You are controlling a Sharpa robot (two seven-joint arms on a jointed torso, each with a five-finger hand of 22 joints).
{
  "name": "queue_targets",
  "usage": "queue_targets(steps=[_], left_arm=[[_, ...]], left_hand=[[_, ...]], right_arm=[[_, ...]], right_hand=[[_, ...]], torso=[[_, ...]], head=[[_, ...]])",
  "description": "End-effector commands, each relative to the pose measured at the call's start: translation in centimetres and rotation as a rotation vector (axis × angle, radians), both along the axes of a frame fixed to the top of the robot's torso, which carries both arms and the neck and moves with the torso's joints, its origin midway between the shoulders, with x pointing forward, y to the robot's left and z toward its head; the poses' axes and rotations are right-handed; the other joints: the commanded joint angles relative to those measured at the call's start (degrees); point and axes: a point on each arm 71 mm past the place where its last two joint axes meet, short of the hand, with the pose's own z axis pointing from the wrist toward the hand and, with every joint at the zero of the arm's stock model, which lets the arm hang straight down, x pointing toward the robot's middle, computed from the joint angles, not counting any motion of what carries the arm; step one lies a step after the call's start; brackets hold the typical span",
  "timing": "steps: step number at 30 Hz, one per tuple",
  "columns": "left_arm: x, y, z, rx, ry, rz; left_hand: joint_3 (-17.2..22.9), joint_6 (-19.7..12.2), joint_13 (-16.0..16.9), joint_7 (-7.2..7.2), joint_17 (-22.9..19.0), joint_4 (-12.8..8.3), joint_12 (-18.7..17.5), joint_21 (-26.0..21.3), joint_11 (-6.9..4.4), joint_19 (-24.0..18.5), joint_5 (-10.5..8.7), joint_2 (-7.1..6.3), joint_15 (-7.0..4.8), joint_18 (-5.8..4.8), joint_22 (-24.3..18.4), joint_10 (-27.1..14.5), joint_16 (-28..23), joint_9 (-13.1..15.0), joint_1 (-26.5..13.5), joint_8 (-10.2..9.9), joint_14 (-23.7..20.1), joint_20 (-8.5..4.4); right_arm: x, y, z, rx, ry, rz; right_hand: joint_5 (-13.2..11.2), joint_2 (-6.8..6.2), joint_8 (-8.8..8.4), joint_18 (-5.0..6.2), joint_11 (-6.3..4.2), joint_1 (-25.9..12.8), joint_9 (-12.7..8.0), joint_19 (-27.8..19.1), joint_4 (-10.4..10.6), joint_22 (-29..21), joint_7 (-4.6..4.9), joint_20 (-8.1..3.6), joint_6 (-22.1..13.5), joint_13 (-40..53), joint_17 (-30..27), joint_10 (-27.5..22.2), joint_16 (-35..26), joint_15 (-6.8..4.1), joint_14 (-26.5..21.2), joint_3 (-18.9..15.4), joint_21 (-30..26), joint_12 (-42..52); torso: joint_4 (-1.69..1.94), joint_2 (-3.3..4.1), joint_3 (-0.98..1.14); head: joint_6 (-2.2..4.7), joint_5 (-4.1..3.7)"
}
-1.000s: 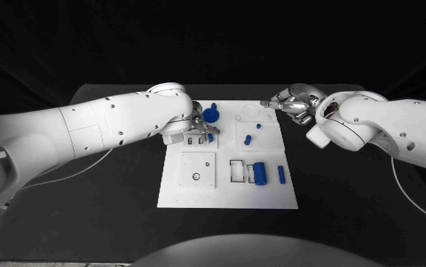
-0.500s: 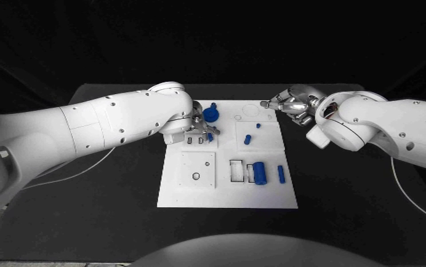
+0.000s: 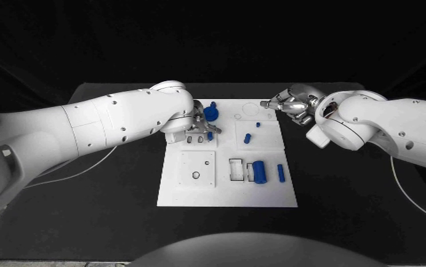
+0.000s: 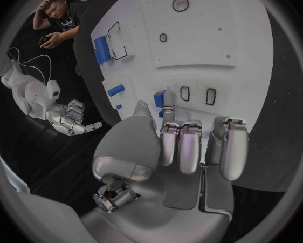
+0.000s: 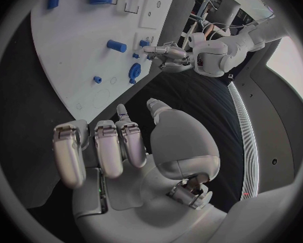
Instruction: Assemble the parts on the task board
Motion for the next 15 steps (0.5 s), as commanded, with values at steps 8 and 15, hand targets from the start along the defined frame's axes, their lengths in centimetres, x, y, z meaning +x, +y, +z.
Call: queue_targets(steps=[8,15], left_arm=[[0.11,0.13,-0.07,0.005,0.010,0.005],[0.11,0.09,-0.09,0.006,0.010,0.004]], left_hand=[[-0.3,0.4,14.9,-0.22,15.1,0.0,-0.2,0.1,-0.41,5.9,0.76,-0.10,-0.49,-0.43,15.1,6.2,0.1,0.3,1.4,-0.5,6.0,-0.31],[-0.2,0.4,14.9,-0.24,15.1,-0.1,-0.2,0.1,-0.44,5.9,0.97,-0.30,-0.51,-0.43,15.1,6.2,0.1,0.6,2.1,-0.8,6.0,-0.32]], right_arm=[[-0.07,0.05,-0.12,-0.011,0.007,0.013],[-0.08,0.04,-0.16,-0.012,0.007,0.012]], right_hand=[[-0.4,-0.17,0.25,-0.38,0.30,0.7,0.1,5.9,-0.1,15.1,0.34,0.30,-0.1,15.1,15.1,6.0,0.2,0.48,6.0,-0.2,0.3,0.2],[-0.4,-0.17,0.25,-0.38,0.30,0.7,0.1,5.9,-0.1,15.1,0.34,0.30,-0.1,15.1,15.1,6.0,0.2,0.48,6.0,-0.2,0.3,0.2]], torso=[[0.06,-0.06,0.03],[0.03,-0.05,-0.01]], head=[[-0.12,-0.17],[-0.06,-0.24]])
